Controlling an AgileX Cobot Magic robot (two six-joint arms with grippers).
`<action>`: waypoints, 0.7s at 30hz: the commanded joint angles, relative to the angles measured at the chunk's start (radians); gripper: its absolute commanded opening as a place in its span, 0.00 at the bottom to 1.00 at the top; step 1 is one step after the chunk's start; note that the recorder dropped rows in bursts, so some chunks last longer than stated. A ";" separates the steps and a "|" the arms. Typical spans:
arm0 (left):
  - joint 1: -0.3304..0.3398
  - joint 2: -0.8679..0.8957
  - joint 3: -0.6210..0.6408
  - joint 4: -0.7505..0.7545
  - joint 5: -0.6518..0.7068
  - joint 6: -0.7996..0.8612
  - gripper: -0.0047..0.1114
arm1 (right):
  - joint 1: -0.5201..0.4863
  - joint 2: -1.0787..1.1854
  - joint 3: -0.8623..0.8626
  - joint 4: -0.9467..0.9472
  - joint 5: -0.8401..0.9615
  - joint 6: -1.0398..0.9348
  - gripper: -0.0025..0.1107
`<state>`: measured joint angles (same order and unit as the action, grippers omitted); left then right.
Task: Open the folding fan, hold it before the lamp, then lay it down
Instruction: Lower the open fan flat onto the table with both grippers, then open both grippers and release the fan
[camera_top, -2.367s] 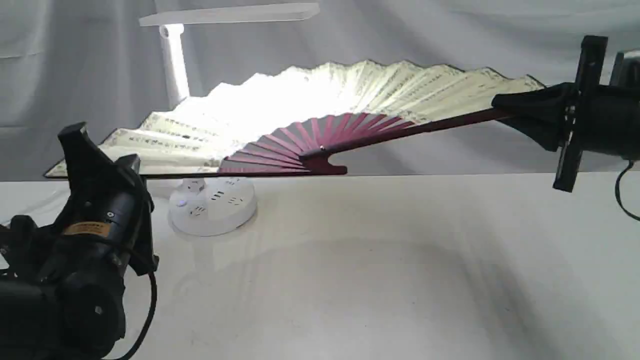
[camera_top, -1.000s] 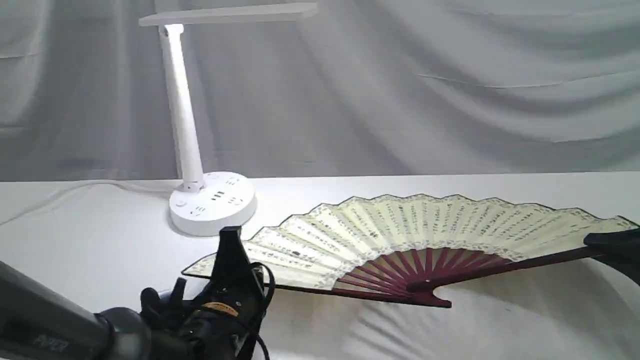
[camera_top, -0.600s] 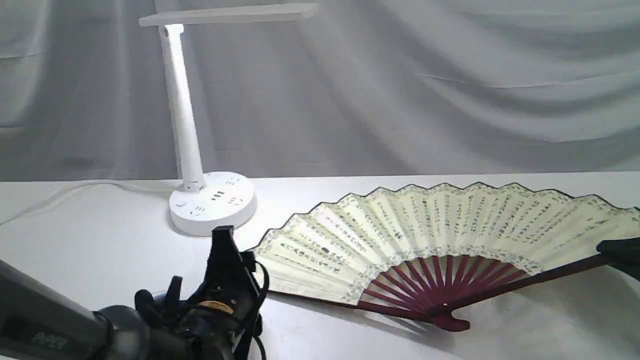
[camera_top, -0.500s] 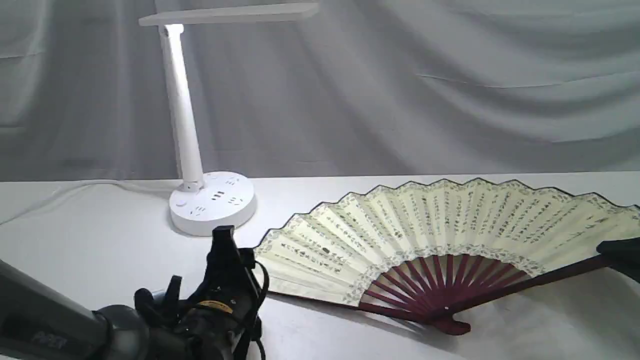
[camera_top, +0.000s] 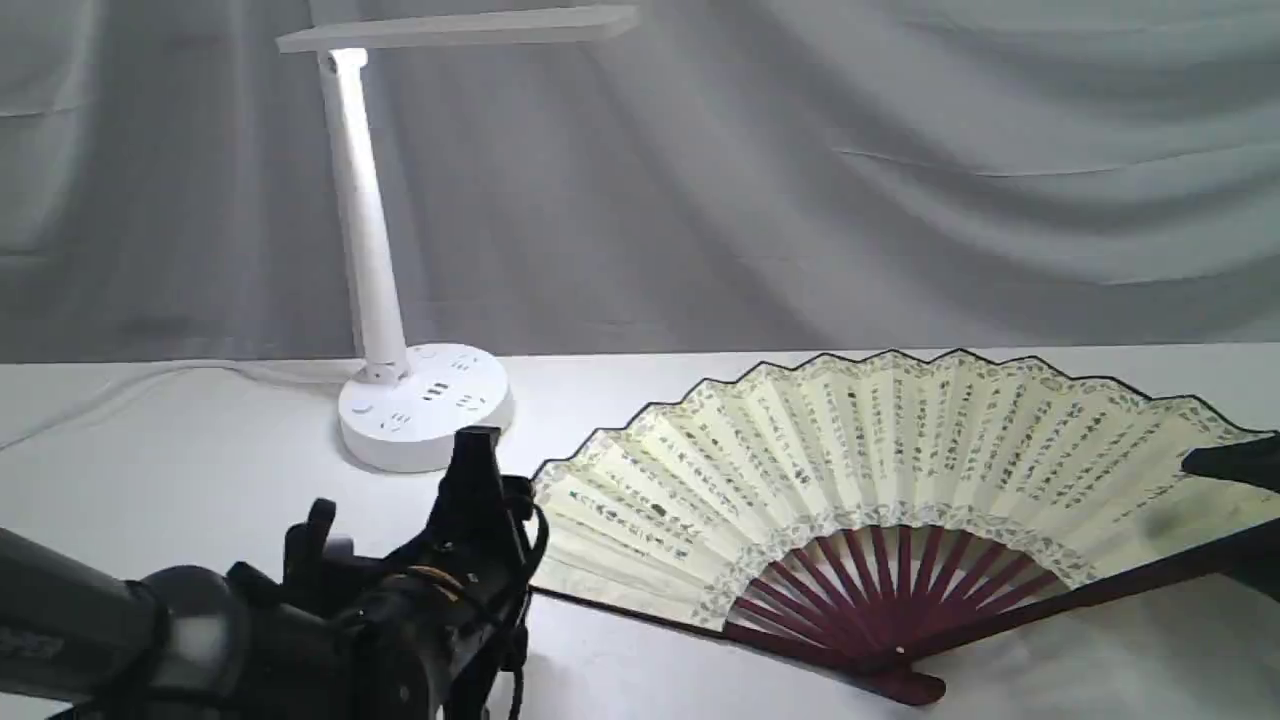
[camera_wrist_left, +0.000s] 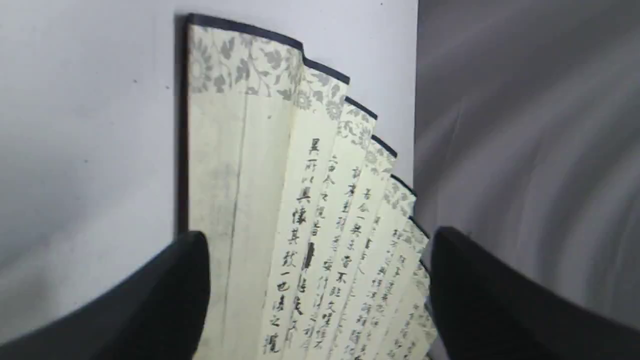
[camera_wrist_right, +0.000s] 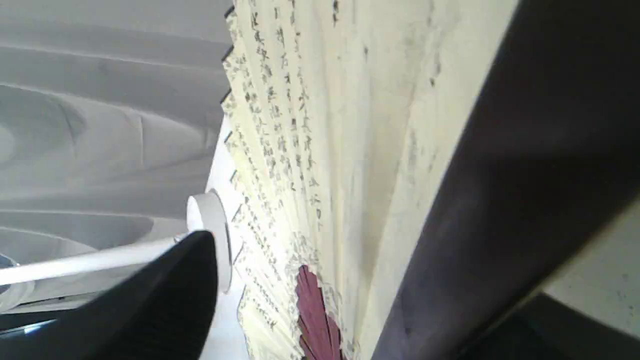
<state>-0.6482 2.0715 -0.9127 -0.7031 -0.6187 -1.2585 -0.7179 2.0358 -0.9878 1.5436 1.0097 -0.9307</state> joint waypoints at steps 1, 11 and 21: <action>0.029 -0.037 -0.006 0.050 0.087 0.076 0.58 | -0.005 -0.006 -0.046 -0.095 0.010 0.059 0.57; 0.096 -0.071 -0.059 0.292 0.372 0.089 0.53 | 0.011 -0.038 -0.167 -0.337 -0.001 0.223 0.57; 0.116 -0.071 -0.176 0.434 0.670 0.168 0.53 | 0.011 -0.164 -0.167 -0.514 -0.093 0.336 0.57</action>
<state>-0.5355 2.0125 -1.0703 -0.2972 0.0090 -1.1209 -0.7092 1.8962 -1.1488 1.0596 0.9235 -0.6069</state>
